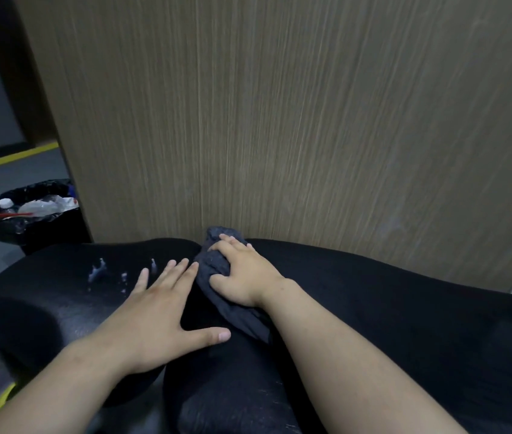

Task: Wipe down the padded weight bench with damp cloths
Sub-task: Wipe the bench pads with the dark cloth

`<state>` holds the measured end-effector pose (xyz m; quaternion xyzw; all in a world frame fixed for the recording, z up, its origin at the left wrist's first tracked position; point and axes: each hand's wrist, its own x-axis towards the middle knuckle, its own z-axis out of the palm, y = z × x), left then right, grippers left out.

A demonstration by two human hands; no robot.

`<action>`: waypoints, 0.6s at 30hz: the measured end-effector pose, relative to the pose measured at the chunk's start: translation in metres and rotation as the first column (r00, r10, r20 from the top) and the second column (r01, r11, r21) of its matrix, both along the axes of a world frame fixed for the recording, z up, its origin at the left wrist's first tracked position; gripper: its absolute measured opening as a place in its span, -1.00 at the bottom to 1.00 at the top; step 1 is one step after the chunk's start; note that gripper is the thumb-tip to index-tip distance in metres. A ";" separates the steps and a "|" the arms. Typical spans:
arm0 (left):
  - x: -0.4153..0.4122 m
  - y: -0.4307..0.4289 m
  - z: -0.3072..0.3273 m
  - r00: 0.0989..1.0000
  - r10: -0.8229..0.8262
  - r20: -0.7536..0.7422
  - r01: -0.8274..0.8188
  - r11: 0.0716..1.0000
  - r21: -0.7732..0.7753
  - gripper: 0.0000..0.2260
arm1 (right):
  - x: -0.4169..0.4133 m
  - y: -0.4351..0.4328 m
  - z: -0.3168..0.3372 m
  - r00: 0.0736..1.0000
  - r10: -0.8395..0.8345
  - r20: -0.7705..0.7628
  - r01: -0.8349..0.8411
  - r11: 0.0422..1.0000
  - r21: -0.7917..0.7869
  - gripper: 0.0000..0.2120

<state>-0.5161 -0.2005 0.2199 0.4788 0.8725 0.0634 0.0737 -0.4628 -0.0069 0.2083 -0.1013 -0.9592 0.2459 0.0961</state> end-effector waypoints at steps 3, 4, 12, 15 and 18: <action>0.010 0.014 0.000 1.000 -0.025 -0.003 0.025 1.000 0.002 0.20 | 0.018 0.020 0.002 0.999 -0.041 -0.027 0.039 0.998 -0.048 -0.49; 0.013 0.019 0.000 0.999 -0.033 -0.001 0.033 0.999 0.005 0.19 | 0.027 0.029 0.003 0.998 -0.059 -0.026 0.058 0.997 -0.046 -0.50; 0.043 0.056 -0.001 0.996 -0.090 0.018 0.091 0.996 -0.027 0.11 | 0.142 0.110 0.005 0.963 -0.269 0.018 0.268 0.963 0.033 -0.31; 0.057 0.072 0.000 0.993 -0.114 0.028 0.115 0.993 -0.027 0.09 | 0.189 0.132 0.006 0.936 -0.350 0.038 0.348 0.936 0.056 -0.23; 0.072 0.087 0.001 0.990 -0.135 0.042 0.136 0.990 -0.022 0.08 | 0.233 0.147 0.008 0.906 -0.419 0.052 0.417 0.908 0.050 -0.23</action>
